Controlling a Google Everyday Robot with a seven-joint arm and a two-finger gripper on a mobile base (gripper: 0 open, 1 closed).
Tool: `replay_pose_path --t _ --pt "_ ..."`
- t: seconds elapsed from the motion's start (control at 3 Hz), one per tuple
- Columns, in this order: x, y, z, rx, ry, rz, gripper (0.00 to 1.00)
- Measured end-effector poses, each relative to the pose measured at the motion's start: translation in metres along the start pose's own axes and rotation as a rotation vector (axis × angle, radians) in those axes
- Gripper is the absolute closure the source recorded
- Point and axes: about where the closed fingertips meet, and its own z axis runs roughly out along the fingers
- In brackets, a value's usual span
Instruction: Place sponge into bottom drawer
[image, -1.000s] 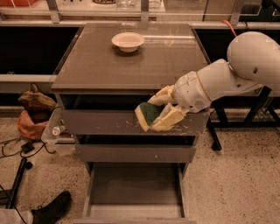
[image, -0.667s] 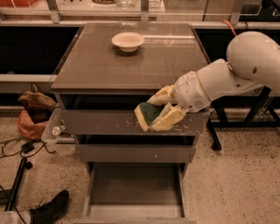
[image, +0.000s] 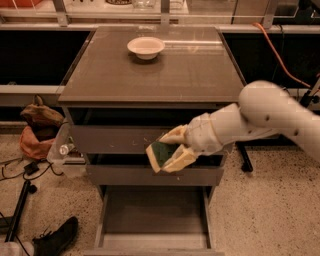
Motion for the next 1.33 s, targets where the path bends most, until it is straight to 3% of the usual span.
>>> replay_pose_path --t 0.33,0.67,1.0,1.33 --pt "0.061 0.031 0.083 -0.031 -0.023 0.045 1.00" --pt "0.120 0.057 0.155 -0.042 0.004 0.132 1.00" --pt "0.126 0.040 0.160 0.032 0.006 0.139 1.00" --pt "0.126 0.039 0.160 0.033 0.006 0.139 1.00"
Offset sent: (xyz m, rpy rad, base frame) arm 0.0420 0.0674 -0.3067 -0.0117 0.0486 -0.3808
